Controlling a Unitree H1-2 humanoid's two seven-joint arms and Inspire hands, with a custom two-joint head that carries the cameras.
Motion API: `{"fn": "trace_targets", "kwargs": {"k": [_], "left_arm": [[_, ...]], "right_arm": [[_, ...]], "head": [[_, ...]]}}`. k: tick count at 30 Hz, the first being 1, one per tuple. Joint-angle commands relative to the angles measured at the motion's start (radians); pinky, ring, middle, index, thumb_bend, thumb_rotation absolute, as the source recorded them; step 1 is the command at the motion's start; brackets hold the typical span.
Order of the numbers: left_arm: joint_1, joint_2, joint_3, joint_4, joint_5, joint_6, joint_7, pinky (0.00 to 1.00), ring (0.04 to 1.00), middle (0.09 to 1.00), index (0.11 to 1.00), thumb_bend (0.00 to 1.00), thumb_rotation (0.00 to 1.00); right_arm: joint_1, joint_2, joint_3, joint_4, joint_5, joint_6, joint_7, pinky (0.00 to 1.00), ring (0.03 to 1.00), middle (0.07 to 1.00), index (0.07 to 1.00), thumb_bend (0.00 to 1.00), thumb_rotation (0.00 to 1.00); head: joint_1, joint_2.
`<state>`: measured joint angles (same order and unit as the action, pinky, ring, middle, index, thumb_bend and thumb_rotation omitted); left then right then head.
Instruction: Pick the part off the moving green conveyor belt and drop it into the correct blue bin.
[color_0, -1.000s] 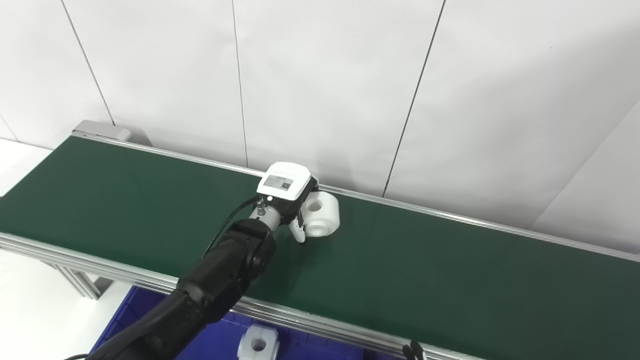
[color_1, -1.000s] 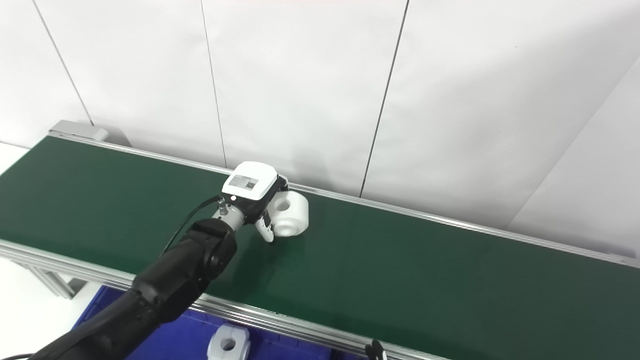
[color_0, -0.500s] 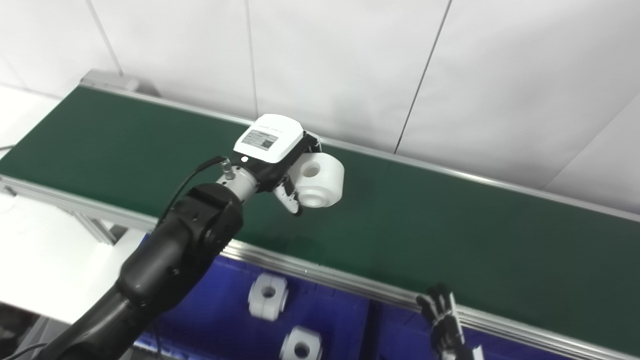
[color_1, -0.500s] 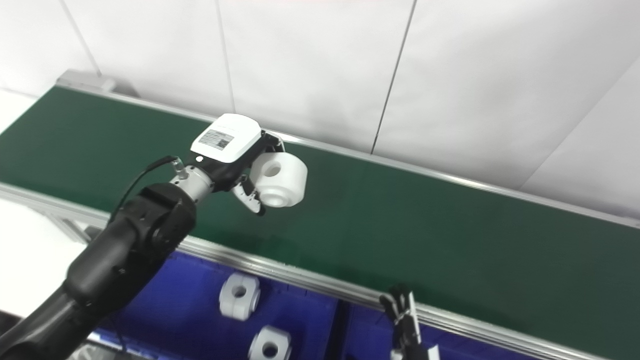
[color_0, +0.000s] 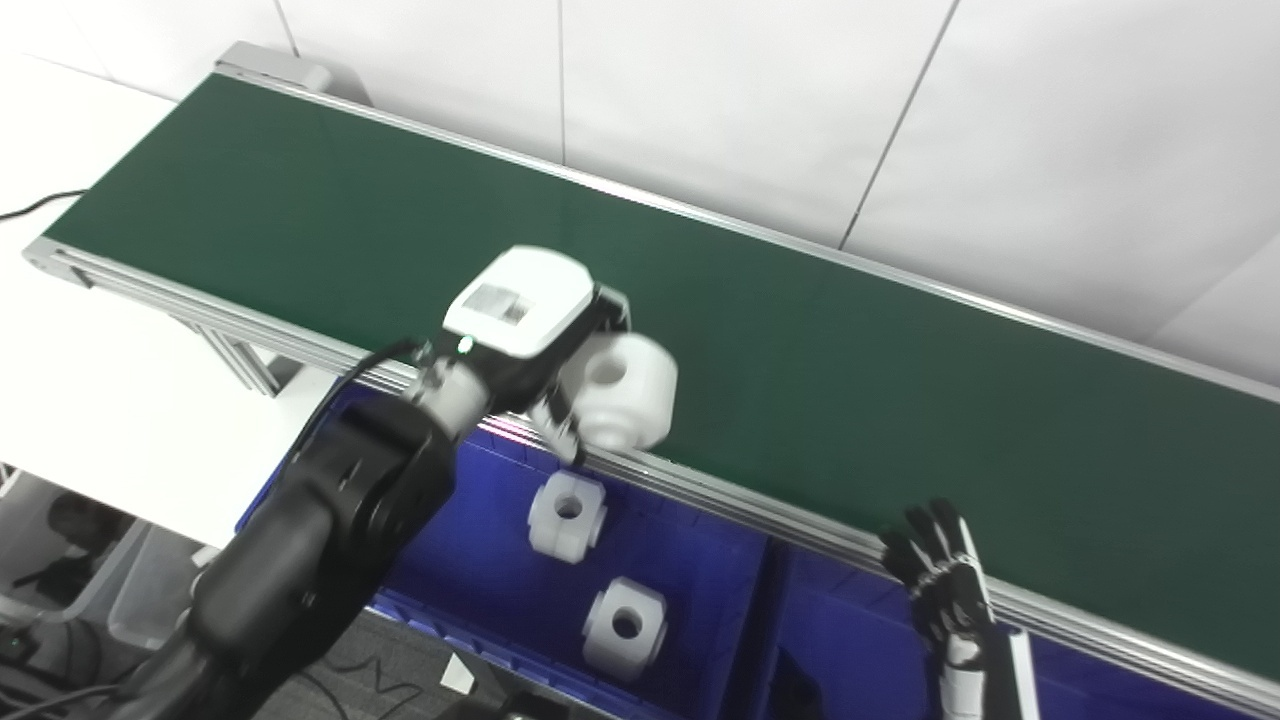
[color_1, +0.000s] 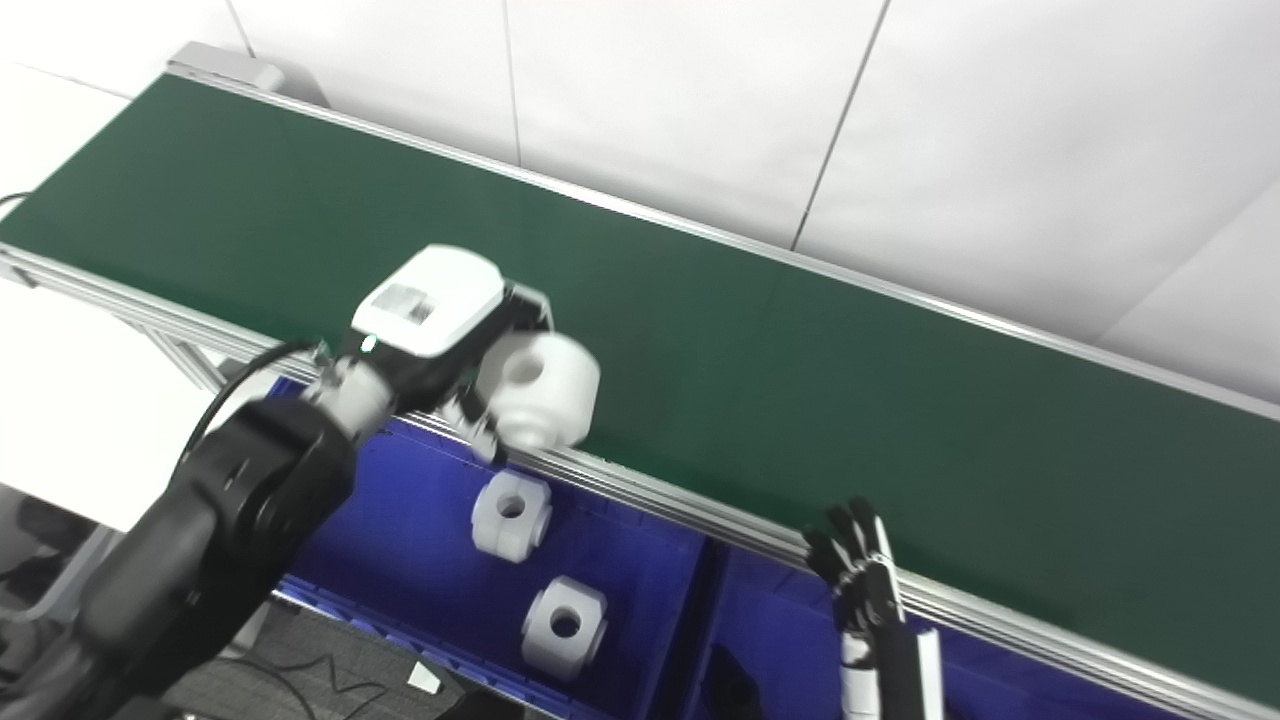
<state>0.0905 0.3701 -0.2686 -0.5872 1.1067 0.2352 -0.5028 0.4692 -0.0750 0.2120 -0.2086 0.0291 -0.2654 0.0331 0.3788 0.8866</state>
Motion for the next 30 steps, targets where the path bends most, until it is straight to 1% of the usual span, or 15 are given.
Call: {"fn": "trace_targets", "kwargs": {"k": [1, 6, 11, 13, 14, 15, 17, 19, 20, 23, 25, 26, 28, 29, 30], "left_arm": [[0.033, -0.003, 0.035, -0.04, 0.019, -0.014, 0.034, 0.2, 0.265, 0.473, 0.485, 0.52, 0.0], [0.174, -0.02, 0.079, -0.037, 0.007, -0.041, 0.106, 0.23, 0.286, 0.475, 0.486, 0.52, 0.0], [0.241, -0.054, 0.087, -0.004, 0.011, -0.053, 0.141, 0.2, 0.264, 0.474, 0.488, 0.52, 0.0], [0.258, -0.059, 0.087, 0.021, 0.025, -0.066, 0.167, 0.21, 0.269, 0.474, 0.488, 0.52, 0.0], [0.266, -0.059, 0.086, 0.035, 0.034, -0.074, 0.183, 0.25, 0.322, 0.427, 0.519, 0.52, 0.0], [0.273, -0.058, 0.086, 0.06, 0.035, -0.085, 0.209, 0.25, 0.326, 0.423, 0.521, 0.52, 0.0], [0.28, -0.055, 0.088, 0.105, 0.025, -0.107, 0.258, 0.26, 0.325, 0.414, 0.527, 0.52, 0.0], [0.279, -0.048, 0.091, 0.158, 0.011, -0.133, 0.313, 0.23, 0.296, 0.463, 0.495, 0.52, 0.0], [0.276, -0.045, 0.093, 0.184, 0.007, -0.144, 0.336, 0.22, 0.289, 0.43, 0.505, 0.52, 0.0], [0.266, -0.039, 0.097, 0.237, -0.001, -0.161, 0.381, 0.22, 0.283, 0.399, 0.515, 0.52, 0.0], [0.259, -0.037, 0.097, 0.261, -0.002, -0.162, 0.393, 0.21, 0.279, 0.444, 0.499, 0.52, 0.0], [0.255, -0.035, 0.096, 0.268, -0.001, -0.162, 0.394, 0.21, 0.282, 0.422, 0.51, 0.52, 0.0], [0.252, -0.037, 0.095, 0.281, 0.006, -0.144, 0.381, 0.27, 0.351, 0.426, 0.523, 0.52, 0.0], [0.251, -0.038, 0.095, 0.283, 0.009, -0.134, 0.369, 0.33, 0.424, 0.455, 0.512, 0.52, 0.0], [0.25, -0.036, 0.091, 0.282, 0.022, -0.124, 0.351, 0.39, 0.498, 0.54, 0.504, 0.52, 0.04]], "right_arm": [[0.005, -0.004, -0.005, -0.037, 0.011, 0.009, 0.021, 0.85, 0.862, 0.917, 0.96, 0.79, 0.97], [0.008, -0.009, -0.009, -0.049, 0.019, 0.026, 0.028, 0.85, 0.864, 0.915, 0.956, 0.8, 0.96], [0.003, -0.008, -0.015, -0.056, 0.021, 0.04, 0.037, 0.85, 0.863, 0.914, 0.957, 0.79, 0.96], [-0.001, -0.008, -0.015, -0.055, 0.02, 0.044, 0.042, 0.85, 0.863, 0.915, 0.959, 0.79, 0.96], [-0.003, -0.008, -0.015, -0.054, 0.019, 0.046, 0.044, 0.86, 0.864, 0.918, 0.959, 0.8, 0.96], [-0.006, -0.008, -0.014, -0.051, 0.02, 0.048, 0.047, 0.86, 0.864, 0.918, 0.959, 0.8, 0.96], [-0.008, -0.006, -0.014, -0.051, 0.021, 0.053, 0.05, 0.86, 0.868, 0.919, 0.959, 0.8, 0.96], [-0.009, -0.004, -0.014, -0.053, 0.019, 0.059, 0.052, 0.86, 0.867, 0.918, 0.957, 0.81, 0.96], [-0.01, -0.003, -0.014, -0.053, 0.018, 0.06, 0.051, 0.86, 0.866, 0.919, 0.958, 0.81, 0.96], [-0.013, -0.001, -0.013, -0.048, 0.012, 0.06, 0.05, 0.86, 0.861, 0.917, 0.957, 0.81, 0.96], [-0.014, 0.0, -0.013, -0.047, 0.008, 0.057, 0.05, 0.86, 0.859, 0.917, 0.959, 0.81, 0.96], [-0.014, 0.0, -0.013, -0.048, 0.009, 0.056, 0.051, 0.86, 0.857, 0.916, 0.96, 0.81, 0.96], [-0.013, -0.001, -0.012, -0.045, 0.008, 0.053, 0.053, 0.86, 0.858, 0.92, 0.965, 0.81, 0.96], [-0.013, -0.002, -0.012, -0.044, 0.006, 0.052, 0.054, 0.86, 0.859, 0.921, 0.968, 0.8, 0.96], [-0.013, -0.003, -0.012, -0.042, 0.005, 0.049, 0.054, 0.86, 0.86, 0.923, 0.97, 0.8, 0.97]], "head": [[0.001, -0.001], [0.007, 0.004], [0.019, 0.006], [0.021, 0.005], [0.022, 0.005], [0.022, 0.005], [0.021, 0.005], [0.02, 0.004], [0.02, 0.003], [0.014, 0.001], [0.014, 0.001], [0.014, 0.001], [0.009, -0.003], [0.009, -0.003], [0.009, -0.004]]}}
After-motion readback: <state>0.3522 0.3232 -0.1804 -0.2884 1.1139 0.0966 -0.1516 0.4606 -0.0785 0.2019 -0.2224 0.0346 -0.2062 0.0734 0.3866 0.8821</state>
